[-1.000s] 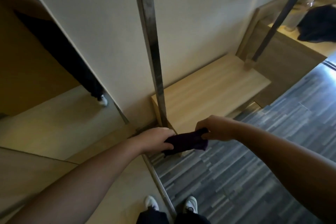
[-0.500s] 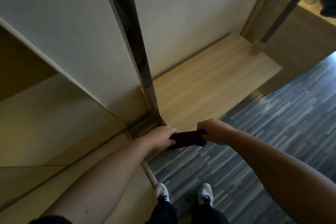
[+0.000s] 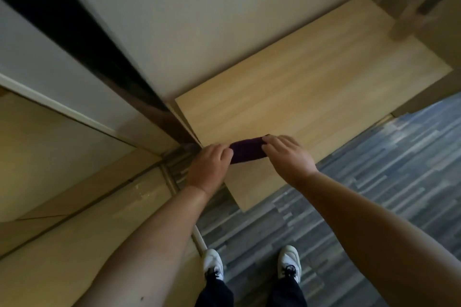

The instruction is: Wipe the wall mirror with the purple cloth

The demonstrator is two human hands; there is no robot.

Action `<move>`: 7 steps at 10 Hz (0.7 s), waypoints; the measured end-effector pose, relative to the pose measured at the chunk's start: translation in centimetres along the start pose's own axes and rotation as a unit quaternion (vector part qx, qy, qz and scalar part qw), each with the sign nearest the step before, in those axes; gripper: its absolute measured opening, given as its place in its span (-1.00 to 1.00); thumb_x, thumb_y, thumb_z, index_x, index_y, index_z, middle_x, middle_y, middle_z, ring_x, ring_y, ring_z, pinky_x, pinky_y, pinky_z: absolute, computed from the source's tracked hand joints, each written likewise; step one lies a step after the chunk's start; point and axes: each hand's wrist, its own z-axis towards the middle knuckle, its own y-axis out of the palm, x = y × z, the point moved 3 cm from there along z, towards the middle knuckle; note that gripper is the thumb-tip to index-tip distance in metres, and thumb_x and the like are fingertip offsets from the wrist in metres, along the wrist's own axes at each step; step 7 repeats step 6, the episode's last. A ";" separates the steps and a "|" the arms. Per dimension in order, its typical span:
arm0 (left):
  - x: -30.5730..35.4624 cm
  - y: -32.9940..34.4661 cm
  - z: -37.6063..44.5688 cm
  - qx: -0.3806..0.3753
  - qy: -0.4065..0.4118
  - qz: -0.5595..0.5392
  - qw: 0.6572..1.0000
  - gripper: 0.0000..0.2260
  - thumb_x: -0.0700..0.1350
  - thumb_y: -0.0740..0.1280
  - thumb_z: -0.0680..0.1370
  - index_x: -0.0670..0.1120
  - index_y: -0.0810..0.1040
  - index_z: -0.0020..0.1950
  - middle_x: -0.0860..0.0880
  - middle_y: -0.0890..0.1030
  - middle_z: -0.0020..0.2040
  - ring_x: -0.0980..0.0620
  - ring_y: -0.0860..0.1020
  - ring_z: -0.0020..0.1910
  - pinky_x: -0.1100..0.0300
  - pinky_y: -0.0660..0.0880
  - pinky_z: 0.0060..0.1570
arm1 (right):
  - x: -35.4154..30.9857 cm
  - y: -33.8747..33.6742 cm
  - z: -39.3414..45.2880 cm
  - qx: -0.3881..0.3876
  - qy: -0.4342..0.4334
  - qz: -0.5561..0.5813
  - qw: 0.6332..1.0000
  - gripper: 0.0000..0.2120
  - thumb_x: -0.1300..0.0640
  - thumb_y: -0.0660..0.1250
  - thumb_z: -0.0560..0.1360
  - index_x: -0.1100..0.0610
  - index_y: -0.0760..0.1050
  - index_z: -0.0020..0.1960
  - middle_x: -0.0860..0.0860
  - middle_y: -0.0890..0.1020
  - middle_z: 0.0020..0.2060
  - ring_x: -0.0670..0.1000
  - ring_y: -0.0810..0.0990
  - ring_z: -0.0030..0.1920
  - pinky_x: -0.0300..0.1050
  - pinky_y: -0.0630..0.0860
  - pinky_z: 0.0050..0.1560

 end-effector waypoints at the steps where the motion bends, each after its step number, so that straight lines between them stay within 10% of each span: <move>1: 0.6 5.2 -2.0 -0.081 0.018 0.001 0.997 -0.59 -0.29 0.61 0.29 -0.21 0.60 0.09 -0.22 0.62 0.20 -0.21 0.60 0.19 -0.06 0.60 0.13 | 0.6 5.1 -3.0 -0.072 -0.026 -0.017 0.997 -0.54 0.26 0.63 0.20 0.19 0.61 0.07 0.17 0.64 0.15 0.17 0.64 0.15 0.09 0.49 0.26; 2: 1.3 8.1 -5.1 -0.175 -0.007 0.023 0.984 -0.40 -0.05 0.44 0.53 -0.18 0.34 0.52 -0.20 0.21 0.56 -0.18 0.24 0.53 -0.15 0.19 0.45 | 0.3 8.1 -6.3 -0.122 -0.016 -0.050 0.991 -0.52 -0.07 0.27 0.57 0.16 0.44 0.40 0.17 0.43 0.43 0.16 0.38 0.44 0.18 0.26 0.41; 3: 1.8 7.5 -6.0 -0.273 -0.018 0.069 0.959 -0.32 0.26 -0.04 0.67 -0.09 -0.32 0.55 -0.09 -0.40 0.52 -0.07 -0.36 0.52 -0.17 -0.32 0.50 | -0.2 8.4 -7.5 -0.206 0.015 -0.086 0.975 -0.30 -0.31 -0.08 0.59 0.14 0.14 0.54 0.19 0.13 0.54 0.18 0.09 0.54 0.27 0.08 0.46; 4: 2.4 5.7 -5.4 -0.299 -0.027 0.086 0.950 -0.30 0.30 -0.08 0.66 -0.09 -0.30 0.58 -0.08 -0.39 0.55 -0.10 -0.37 0.55 -0.22 -0.31 0.51 | -0.7 7.1 -6.8 -0.291 0.003 -0.099 0.951 -0.24 -0.35 -0.17 0.60 0.14 -0.31 0.55 0.17 -0.34 0.50 0.16 -0.38 0.51 0.24 -0.33 0.47; 5: 2.5 3.7 -5.9 -0.300 -0.058 0.070 0.950 -0.35 0.23 -0.03 0.68 -0.08 -0.18 0.62 -0.09 -0.29 0.60 -0.12 -0.29 0.58 -0.21 -0.25 0.53 | -1.2 4.4 -6.0 -0.331 -0.003 -0.073 0.941 -0.28 -0.28 -0.12 0.64 0.11 -0.31 0.57 0.10 -0.36 0.51 0.11 -0.39 0.51 0.22 -0.30 0.53; 6: 2.4 1.2 -7.5 -0.290 -0.127 -0.046 0.948 -0.50 0.10 0.07 0.69 -0.08 0.16 0.59 -0.12 0.11 0.61 -0.16 0.15 0.55 -0.09 0.15 0.50 | -2.0 1.2 -4.7 -0.302 0.034 0.045 0.952 -0.52 -0.14 0.05 0.66 0.07 0.25 0.50 0.07 0.25 0.53 0.11 0.29 0.49 0.12 0.28 0.47; 7: 2.4 1.2 -7.5 -0.290 -0.127 -0.046 0.948 -0.50 0.10 0.07 0.69 -0.08 0.16 0.59 -0.12 0.11 0.61 -0.16 0.15 0.55 -0.09 0.15 0.50 | -2.0 1.2 -4.7 -0.302 0.034 0.045 0.952 -0.52 -0.14 0.05 0.66 0.07 0.25 0.50 0.07 0.25 0.53 0.11 0.29 0.49 0.12 0.28 0.47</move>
